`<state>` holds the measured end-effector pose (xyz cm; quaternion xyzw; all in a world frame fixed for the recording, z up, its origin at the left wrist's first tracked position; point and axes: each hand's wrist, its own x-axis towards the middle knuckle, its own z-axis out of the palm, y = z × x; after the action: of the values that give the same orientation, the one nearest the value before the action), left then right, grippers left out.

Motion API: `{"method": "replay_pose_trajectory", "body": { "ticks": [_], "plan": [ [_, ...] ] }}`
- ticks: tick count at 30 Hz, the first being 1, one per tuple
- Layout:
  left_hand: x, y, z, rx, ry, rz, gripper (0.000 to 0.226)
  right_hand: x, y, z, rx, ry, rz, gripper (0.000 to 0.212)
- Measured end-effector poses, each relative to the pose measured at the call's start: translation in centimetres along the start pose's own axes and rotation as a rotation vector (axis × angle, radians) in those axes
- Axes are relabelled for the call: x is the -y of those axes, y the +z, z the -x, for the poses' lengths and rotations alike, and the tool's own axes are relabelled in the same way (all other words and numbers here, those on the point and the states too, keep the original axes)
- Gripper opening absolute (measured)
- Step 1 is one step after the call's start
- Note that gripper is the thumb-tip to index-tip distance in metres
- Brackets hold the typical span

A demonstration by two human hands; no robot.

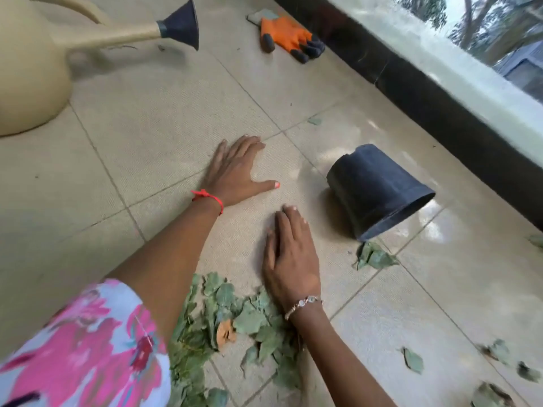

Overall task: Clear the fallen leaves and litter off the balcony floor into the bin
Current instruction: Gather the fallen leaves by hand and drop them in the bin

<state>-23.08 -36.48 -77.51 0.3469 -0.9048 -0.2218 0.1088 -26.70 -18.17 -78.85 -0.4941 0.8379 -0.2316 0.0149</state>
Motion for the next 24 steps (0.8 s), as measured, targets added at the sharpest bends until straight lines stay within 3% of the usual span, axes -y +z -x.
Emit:
{"method": "replay_pose_trajectory", "body": {
  "ticks": [4,8,12,16,19,24],
  "plan": [
    [0.0,0.2,-0.4,-0.037,-0.022,0.015,0.082,0.3,-0.2,-0.6,-0.053,-0.028,0.034,0.035],
    [0.1,0.1,-0.4,-0.042,-0.025,0.048,0.086,1.6,-0.2,-6.7,-0.174,0.156,-0.131,0.026],
    [0.1,0.2,-0.4,-0.088,-0.028,0.064,0.084,0.7,0.1,-15.2,-0.187,0.324,-0.136,0.048],
    [0.1,0.4,-0.5,-0.085,-0.022,0.043,0.078,-1.9,0.7,-20.5,-0.086,0.441,-0.039,0.052],
    [0.2,0.3,-0.6,-0.078,-0.02,0.03,0.077,-3.2,1.6,-21.2,-0.013,0.406,-0.007,0.049],
    [0.5,0.3,-0.6,-0.073,0.002,0.057,0.063,-3.2,1.8,-17.4,-0.036,0.273,-0.101,0.042]
  ]
}}
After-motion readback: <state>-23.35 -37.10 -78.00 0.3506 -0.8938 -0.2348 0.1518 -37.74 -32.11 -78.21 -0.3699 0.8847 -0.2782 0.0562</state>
